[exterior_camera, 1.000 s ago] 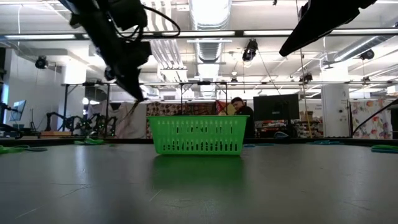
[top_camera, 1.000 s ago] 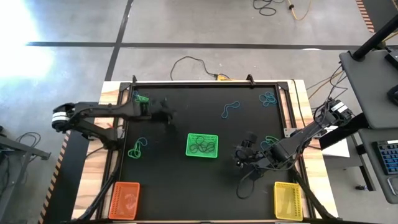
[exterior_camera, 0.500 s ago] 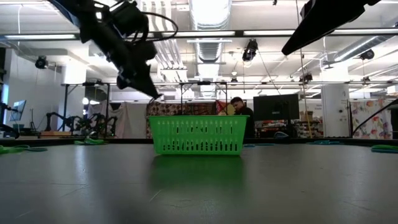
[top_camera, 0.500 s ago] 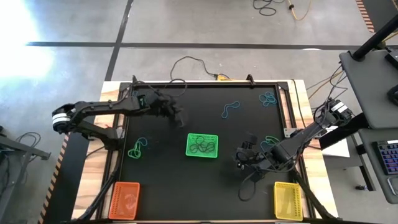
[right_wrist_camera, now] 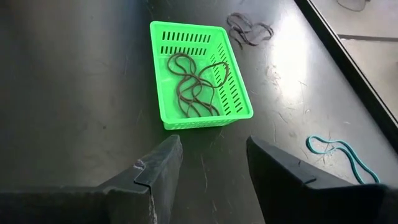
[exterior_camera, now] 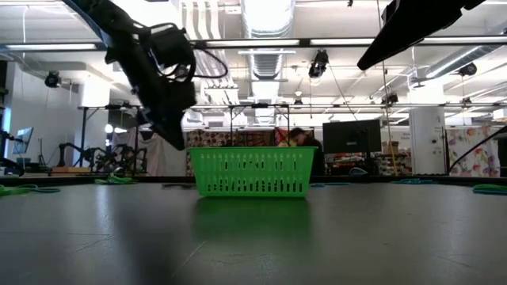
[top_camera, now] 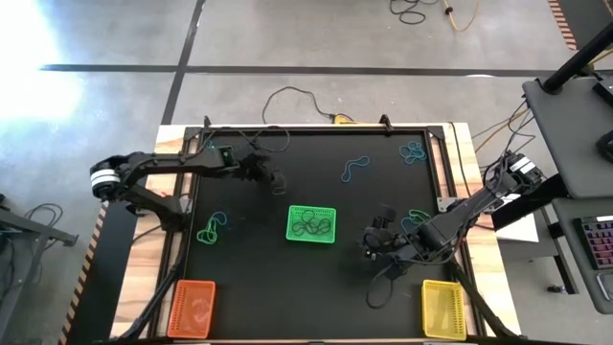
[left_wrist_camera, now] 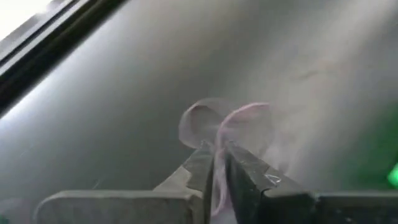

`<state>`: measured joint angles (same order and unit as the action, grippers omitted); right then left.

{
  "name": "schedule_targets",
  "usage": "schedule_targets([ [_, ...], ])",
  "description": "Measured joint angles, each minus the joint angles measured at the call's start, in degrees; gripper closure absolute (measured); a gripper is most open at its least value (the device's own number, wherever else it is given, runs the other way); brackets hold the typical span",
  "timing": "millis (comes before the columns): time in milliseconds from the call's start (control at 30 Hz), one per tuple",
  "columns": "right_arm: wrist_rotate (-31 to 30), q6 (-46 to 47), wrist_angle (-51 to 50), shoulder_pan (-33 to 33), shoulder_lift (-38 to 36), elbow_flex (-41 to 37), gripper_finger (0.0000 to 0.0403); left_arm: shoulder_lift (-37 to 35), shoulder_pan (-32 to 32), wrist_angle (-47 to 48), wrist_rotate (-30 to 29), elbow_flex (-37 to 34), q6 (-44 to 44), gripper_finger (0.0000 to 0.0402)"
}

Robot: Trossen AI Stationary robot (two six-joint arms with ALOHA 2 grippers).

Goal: Sort rubber bands into baskets
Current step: Put the violet rubber band into the green basket

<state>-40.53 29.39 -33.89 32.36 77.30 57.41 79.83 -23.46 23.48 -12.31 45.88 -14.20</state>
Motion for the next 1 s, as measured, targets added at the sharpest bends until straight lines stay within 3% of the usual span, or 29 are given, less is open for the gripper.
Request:
schedule_targets([
  [167, -0.01, -0.09, -0.06, -0.12, 0.0, 0.0, 0.0224, -1.08, -0.06, 8.22, -9.4, 2.46, -1.13, 0.0317],
  [233, -0.03, -0.5, -0.06, -0.27, 0.0, 0.0, 0.0223, -1.66, -0.04, 7.65, -8.2, 2.58, -1.35, 0.0295],
  [367, -0.07, -0.68, -0.08, -0.41, 0.0, 0.0, 0.0223, -0.94, 0.19, 6.38, 2.08, 2.09, -0.81, 0.026],
  [567, -0.09, -0.86, -0.06, -0.39, 0.0, 0.0, 0.0223, 3.52, -1.58, 5.44, 0.92, 0.64, -2.94, 0.0249],
  [733, 0.04, -0.87, -0.08, -0.39, 0.0, 0.0, 0.022, 8.34, -1.6, 3.55, 3.99, 0.67, -3.06, 0.0249],
  [1000, 0.52, -0.87, -0.08, -0.37, 0.0, 0.0, 0.022, 12.92, -3.65, 1.96, 2.27, 1.35, -2.8, 0.0249],
])
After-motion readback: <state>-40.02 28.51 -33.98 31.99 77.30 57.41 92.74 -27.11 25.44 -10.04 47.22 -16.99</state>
